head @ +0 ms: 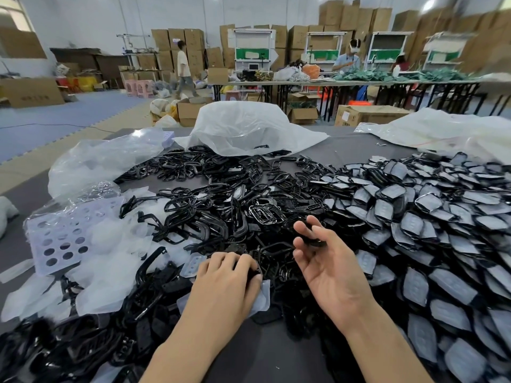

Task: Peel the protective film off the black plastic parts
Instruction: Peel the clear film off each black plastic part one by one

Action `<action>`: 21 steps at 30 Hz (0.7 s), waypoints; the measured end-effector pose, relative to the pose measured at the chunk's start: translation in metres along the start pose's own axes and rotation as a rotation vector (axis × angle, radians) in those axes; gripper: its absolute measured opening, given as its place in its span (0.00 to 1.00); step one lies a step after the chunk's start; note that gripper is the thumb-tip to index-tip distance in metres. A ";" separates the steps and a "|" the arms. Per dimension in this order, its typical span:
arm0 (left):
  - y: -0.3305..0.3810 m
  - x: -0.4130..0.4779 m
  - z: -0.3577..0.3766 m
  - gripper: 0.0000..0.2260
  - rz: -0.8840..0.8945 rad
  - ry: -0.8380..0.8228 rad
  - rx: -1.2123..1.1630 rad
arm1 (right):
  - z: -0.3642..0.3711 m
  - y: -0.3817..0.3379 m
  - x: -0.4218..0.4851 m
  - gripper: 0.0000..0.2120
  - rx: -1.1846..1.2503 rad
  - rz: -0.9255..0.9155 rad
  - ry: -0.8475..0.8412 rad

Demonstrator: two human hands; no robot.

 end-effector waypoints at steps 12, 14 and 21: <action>-0.011 0.002 -0.001 0.11 -0.197 0.106 -0.339 | -0.001 0.008 0.005 0.13 -0.292 -0.117 0.031; -0.014 0.001 -0.002 0.14 -0.273 0.138 -0.524 | 0.001 0.010 0.003 0.11 -0.342 -0.124 0.015; -0.009 0.002 -0.018 0.12 -0.248 0.215 -0.768 | 0.008 0.018 -0.005 0.10 -0.639 -0.179 -0.065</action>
Point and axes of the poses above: each hand's wrist, its own x-axis towards the middle knuckle, its own z-axis out of the palm, y = z × x, the point moved 4 cm from there along x, towards the middle knuckle, and after that the axes turned 12 degrees about x, right-handed, at the moved point
